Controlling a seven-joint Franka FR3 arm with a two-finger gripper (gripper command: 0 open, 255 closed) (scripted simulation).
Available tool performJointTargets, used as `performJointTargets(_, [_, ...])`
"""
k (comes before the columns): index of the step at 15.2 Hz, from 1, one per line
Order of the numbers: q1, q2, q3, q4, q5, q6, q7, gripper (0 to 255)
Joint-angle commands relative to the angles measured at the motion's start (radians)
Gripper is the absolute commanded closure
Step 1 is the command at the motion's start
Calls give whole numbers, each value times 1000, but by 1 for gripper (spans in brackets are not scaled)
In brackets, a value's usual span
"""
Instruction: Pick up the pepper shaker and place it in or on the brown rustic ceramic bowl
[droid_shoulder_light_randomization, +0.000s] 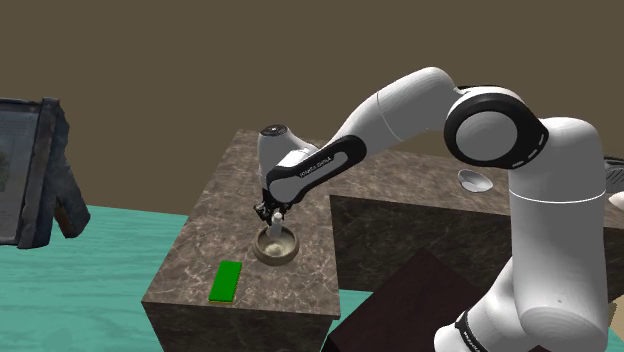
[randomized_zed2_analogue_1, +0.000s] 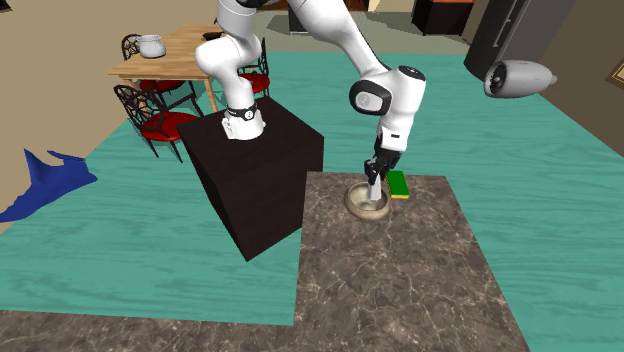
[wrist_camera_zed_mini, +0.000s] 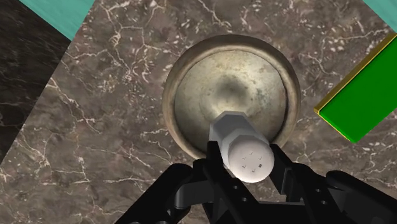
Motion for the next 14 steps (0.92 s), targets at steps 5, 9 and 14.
performJointTargets(5, [0,0,0,0,0,0,0,0])
performJointTargets(9, [-1,-44,8,5,11,-49,-7,0])
performJointTargets(14, [-1,-81,14,14,20,-95,-13,0])
